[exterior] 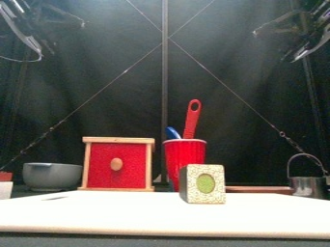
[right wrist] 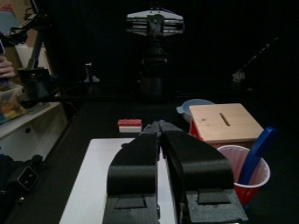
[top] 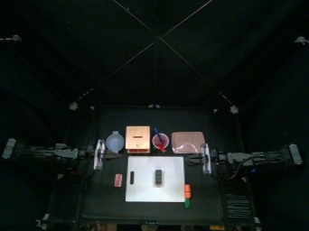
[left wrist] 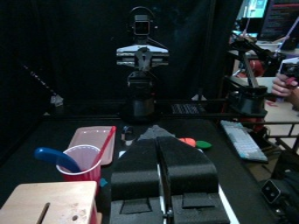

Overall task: Cut the sushi into 4 pieces with the knife
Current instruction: Pick up the knife at its handle with right hand

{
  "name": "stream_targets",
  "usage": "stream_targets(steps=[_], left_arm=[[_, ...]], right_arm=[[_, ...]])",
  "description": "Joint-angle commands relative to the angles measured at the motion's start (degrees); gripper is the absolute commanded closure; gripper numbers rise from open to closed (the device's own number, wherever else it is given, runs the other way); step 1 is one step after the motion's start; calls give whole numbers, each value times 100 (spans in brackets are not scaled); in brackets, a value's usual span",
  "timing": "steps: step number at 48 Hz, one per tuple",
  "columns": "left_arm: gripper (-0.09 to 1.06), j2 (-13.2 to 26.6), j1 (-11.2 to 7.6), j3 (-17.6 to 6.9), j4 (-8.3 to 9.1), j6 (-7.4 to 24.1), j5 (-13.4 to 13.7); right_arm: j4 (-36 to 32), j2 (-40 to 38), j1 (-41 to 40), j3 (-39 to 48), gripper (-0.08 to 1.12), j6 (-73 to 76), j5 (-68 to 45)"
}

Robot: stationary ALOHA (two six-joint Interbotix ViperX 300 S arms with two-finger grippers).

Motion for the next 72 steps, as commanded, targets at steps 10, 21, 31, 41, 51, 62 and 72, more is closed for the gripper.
stream_targets(steps=[10,21,31,41,51,62,72], left_arm=[[99,598,-105,-9,-18,0,-378],[99,967,-141,-44,-9,26,-606],[99,984,-141,-18,-18,26,-624],[99,976,-141,-9,-18,26,-624],[99,984,-123,18,-26,18,-624],[99,984,-105,44,-26,9,-624],[99,984,-97,79,-26,9,-624]], right_arm=[[308,958,-211,-1169,97,141,791],[316,2276,-571,-2637,85,141,2707],[53,3366,-659,-3779,44,141,4043],[-606,4192,-633,-4632,-1,79,5124],[-1354,5080,-483,-5449,0,53,6513],[-1951,6021,-352,-6293,1,0,7910],[-2013,6478,-352,-6794,2,-211,8596]])
